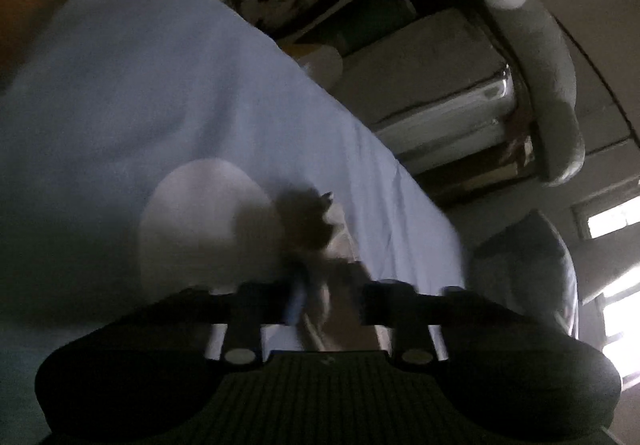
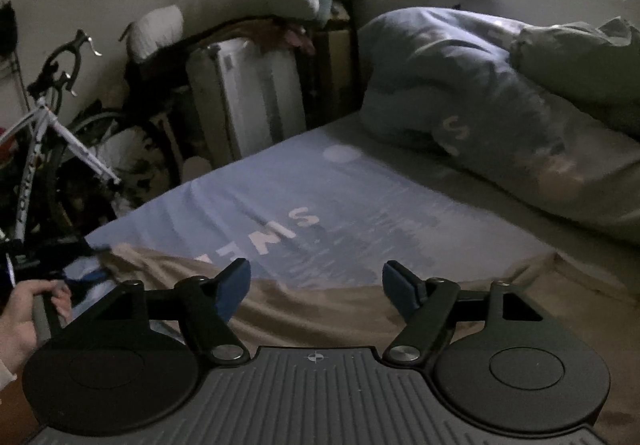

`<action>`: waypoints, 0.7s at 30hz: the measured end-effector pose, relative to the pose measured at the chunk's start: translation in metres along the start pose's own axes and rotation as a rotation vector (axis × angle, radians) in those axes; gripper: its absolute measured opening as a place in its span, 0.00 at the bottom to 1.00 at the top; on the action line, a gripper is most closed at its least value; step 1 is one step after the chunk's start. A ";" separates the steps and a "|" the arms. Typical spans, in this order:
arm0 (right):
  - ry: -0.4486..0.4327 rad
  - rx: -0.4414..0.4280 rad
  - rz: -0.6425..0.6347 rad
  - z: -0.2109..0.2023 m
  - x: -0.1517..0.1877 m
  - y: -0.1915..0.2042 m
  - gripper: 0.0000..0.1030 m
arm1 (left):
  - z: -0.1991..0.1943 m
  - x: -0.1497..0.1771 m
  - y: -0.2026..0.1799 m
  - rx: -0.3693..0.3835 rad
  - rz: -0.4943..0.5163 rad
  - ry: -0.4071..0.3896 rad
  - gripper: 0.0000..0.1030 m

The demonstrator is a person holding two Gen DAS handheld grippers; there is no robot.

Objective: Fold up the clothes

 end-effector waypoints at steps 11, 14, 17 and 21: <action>-0.012 -0.060 -0.034 0.023 -0.018 0.048 0.74 | -0.024 0.094 -0.107 0.219 0.457 0.035 0.08; 0.002 -0.063 -0.005 0.029 -0.013 0.045 0.75 | -0.019 0.159 -0.134 0.255 0.564 0.142 0.08; 0.035 -0.074 0.065 0.041 -0.004 0.033 0.75 | -0.012 0.205 -0.143 0.232 0.612 0.221 0.08; 0.106 -0.162 0.249 0.073 0.017 0.021 0.75 | -0.005 0.230 -0.135 0.140 0.628 0.267 0.08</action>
Point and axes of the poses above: each gripper's, at about its wrist camera, not at the fingertips, and z roughly the way its jaws point, y to its left, x to its underside, the point moved 9 cm from there along z, roughly the way its jaws point, and after that the axes turned 3 degrees about -z, right-handed, at the moved point
